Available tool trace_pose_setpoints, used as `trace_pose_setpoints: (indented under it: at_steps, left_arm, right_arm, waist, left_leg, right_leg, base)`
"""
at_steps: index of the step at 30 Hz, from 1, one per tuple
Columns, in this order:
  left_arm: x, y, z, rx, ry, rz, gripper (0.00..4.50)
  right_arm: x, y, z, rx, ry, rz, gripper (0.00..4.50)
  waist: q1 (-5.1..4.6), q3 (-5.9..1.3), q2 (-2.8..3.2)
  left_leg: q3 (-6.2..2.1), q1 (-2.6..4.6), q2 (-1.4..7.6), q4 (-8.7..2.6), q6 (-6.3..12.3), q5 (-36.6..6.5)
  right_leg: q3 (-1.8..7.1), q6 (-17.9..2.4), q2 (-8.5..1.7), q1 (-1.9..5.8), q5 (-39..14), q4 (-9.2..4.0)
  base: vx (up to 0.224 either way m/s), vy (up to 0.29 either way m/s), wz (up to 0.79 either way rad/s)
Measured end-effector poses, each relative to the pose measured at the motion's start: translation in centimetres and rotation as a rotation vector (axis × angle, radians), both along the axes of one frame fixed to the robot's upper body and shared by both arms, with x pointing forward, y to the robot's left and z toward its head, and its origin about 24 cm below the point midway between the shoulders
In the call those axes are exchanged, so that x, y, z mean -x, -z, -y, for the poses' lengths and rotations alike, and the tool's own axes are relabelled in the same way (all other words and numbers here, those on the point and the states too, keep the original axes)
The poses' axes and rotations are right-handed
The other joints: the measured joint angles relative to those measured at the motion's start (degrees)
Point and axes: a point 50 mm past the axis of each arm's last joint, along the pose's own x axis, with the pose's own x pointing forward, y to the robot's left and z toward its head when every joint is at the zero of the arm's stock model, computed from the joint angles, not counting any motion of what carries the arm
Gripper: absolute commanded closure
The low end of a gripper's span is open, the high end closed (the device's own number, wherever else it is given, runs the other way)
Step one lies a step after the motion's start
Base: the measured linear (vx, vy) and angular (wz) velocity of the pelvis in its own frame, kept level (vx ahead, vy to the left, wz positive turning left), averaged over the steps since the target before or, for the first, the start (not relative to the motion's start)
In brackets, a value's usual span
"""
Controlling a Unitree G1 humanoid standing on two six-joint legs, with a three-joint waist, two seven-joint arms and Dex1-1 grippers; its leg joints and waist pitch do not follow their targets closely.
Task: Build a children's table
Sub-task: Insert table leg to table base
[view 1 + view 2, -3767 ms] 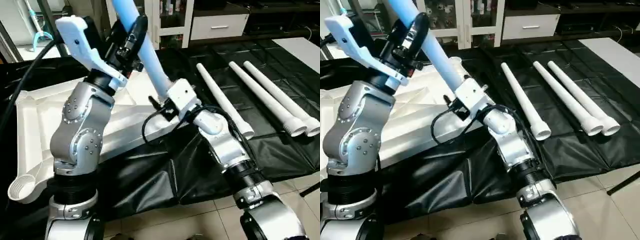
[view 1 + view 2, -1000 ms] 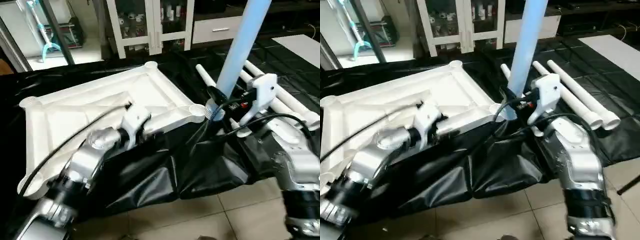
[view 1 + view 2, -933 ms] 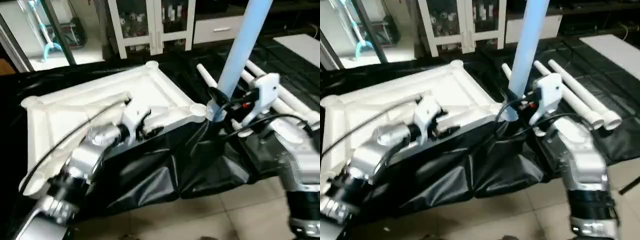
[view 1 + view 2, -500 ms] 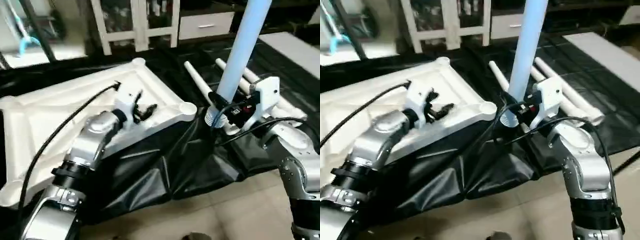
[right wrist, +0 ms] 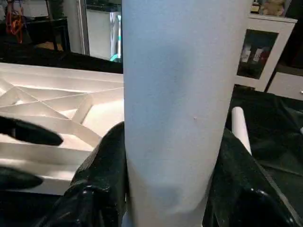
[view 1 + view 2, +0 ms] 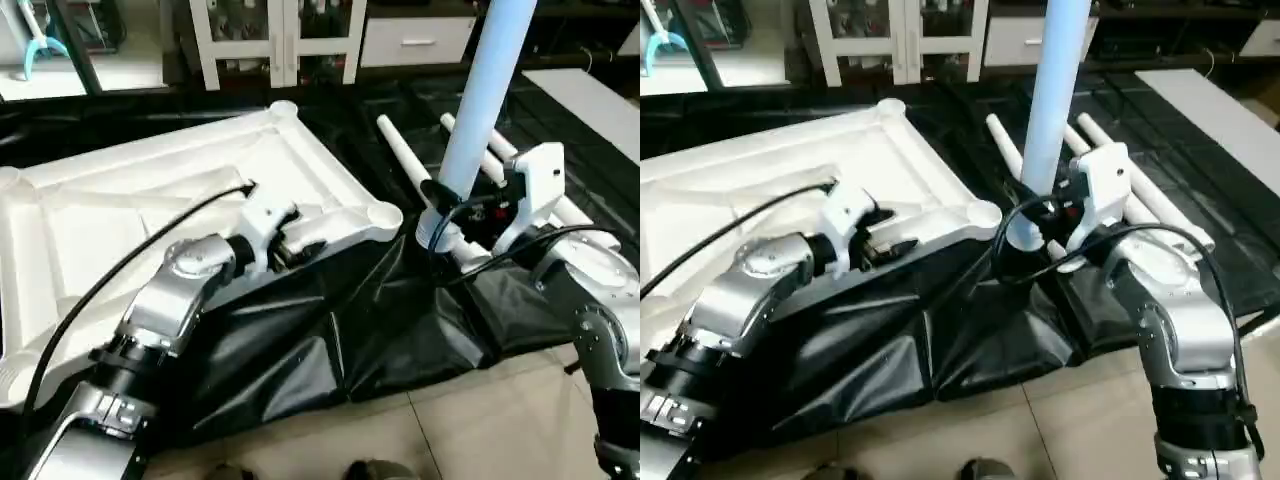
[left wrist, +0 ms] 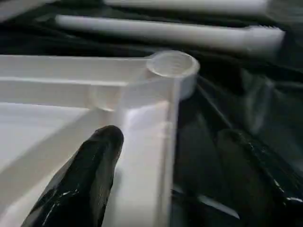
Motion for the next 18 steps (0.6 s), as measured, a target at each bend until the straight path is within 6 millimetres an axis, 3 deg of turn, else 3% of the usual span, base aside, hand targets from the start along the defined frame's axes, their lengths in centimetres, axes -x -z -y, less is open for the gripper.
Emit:
trace_pose_setpoints:
  at_steps: [8,10,13,15,18]
  left_arm:
    - [-0.2,0.7,-0.6,-0.102,0.043,-0.068,0.96]
    - [-0.3,1.0,-1.0,-0.122,0.025,-0.090,1.31]
    - [-0.4,1.5,-1.6,-0.151,0.013,-0.129,1.35]
    - [-0.3,1.5,-1.8,-0.162,0.026,-0.139,1.74]
    - [-0.3,1.5,-1.8,-0.165,0.037,-0.146,1.94]
  right_arm:
    - [0.1,0.0,0.1,0.015,-0.020,-0.012,2.65]
    - [0.1,0.0,0.1,0.016,-0.022,-0.012,2.65]
    - [0.1,0.0,0.2,0.025,-0.028,-0.014,2.65]
    - [0.1,0.0,0.0,0.028,-0.032,-0.014,2.65]
    - [0.1,0.1,-0.1,0.031,-0.035,-0.015,2.65]
  waist:
    - [-0.02,0.35,0.57]
    - [-0.03,0.36,0.60]
    - [0.00,0.41,0.68]
    - [0.02,0.41,0.69]
    - [0.02,0.43,0.71]
  left_leg:
    - [0.08,0.20,0.00,-0.19,-0.12,0.05]
    - [0.10,0.22,0.00,-0.26,-0.12,0.05]
    - [0.11,0.24,0.00,-0.35,-0.12,0.05]
    - [0.14,0.30,0.00,-0.43,-0.14,0.06]
    - [0.17,0.32,0.00,-0.46,-0.15,0.07]
  right_leg:
    - [0.09,-0.03,0.00,0.04,0.02,0.03]
    - [0.12,-0.03,0.00,0.03,0.02,0.01]
    - [0.12,-0.03,0.01,0.03,0.02,-0.03]
    - [0.12,-0.03,0.00,0.03,0.01,-0.04]
    - [0.13,-0.04,0.00,0.03,0.01,-0.05]
  base:
    - [0.000,0.000,0.00]
    - [0.000,0.000,0.00]
    - [0.000,0.000,0.00]
    - [0.000,0.000,0.00]
    - [0.000,0.000,0.00]
